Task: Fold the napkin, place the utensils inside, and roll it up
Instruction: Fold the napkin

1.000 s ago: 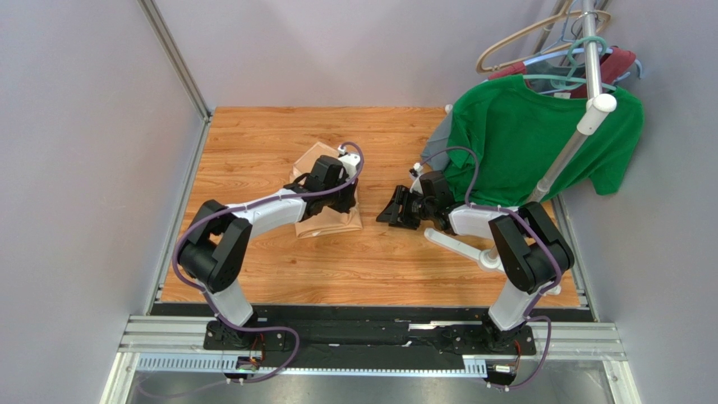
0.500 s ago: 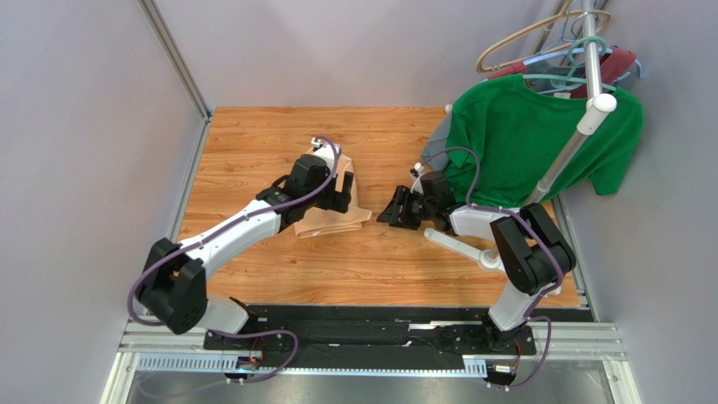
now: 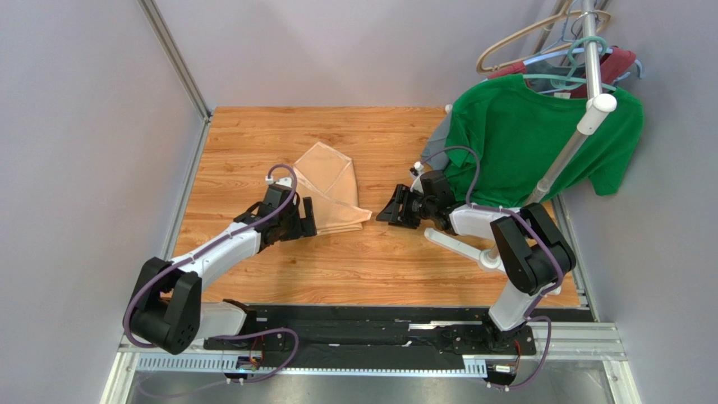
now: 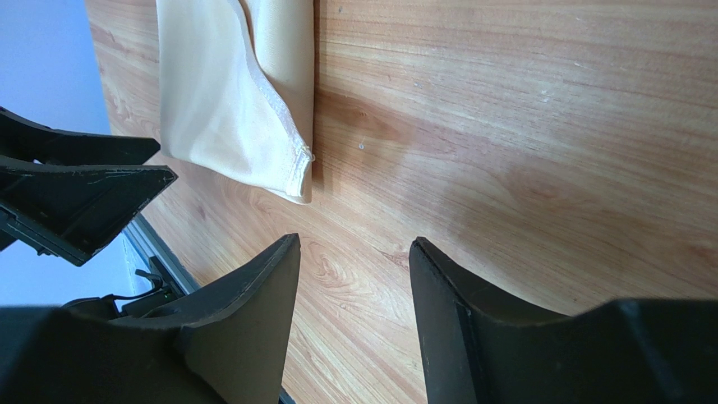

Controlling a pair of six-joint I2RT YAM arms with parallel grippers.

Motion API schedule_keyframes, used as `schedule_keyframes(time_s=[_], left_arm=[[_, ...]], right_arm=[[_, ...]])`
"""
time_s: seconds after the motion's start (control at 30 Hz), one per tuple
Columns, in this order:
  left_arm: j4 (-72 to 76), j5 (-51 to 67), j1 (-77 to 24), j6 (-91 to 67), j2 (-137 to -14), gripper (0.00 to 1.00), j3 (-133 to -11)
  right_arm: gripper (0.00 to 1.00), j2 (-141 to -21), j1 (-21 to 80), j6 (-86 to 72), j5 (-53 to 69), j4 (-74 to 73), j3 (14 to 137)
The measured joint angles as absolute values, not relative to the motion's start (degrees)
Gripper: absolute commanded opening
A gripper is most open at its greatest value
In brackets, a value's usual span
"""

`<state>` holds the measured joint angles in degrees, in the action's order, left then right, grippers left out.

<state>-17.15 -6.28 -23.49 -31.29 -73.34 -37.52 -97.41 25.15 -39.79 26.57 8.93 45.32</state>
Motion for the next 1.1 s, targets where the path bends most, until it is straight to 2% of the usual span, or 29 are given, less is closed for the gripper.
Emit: schedule_keyframes(time_s=[0.47, 0.67, 0.87, 0.93, 0.97, 1.1], left_arm=[[-11.00, -2.50, -20.03, -34.28, -73.58, 0.90, -37.08], [-8.99, -1.65, -19.79, -34.85, -75.31, 0.86, -36.67], [-8.71, -1.58, -18.90, -35.68, -77.28, 0.77, -36.16], [-8.80, -1.80, -18.59, -35.90, -77.28, 0.76, -35.90], [-8.82, -1.96, -18.41, -35.97, -77.28, 0.73, -35.83], [-8.71, -2.15, -17.87, -36.36, -77.21, 0.68, -35.24]], right_arm=[[0.54, -101.51, 25.21, -42.13, 27.62, 11.88, 49.65], [0.49, -105.32, 26.00, -42.70, 27.90, 12.95, 52.05], [0.37, -107.74, 26.87, -43.77, 28.69, 14.35, 52.38], [0.30, -108.27, 27.16, -44.07, 28.95, 14.48, 52.45], [0.28, -108.47, 27.33, -44.21, 29.06, 14.59, 52.47], [0.22, -108.66, 27.92, -44.69, 29.28, 15.00, 52.47]])
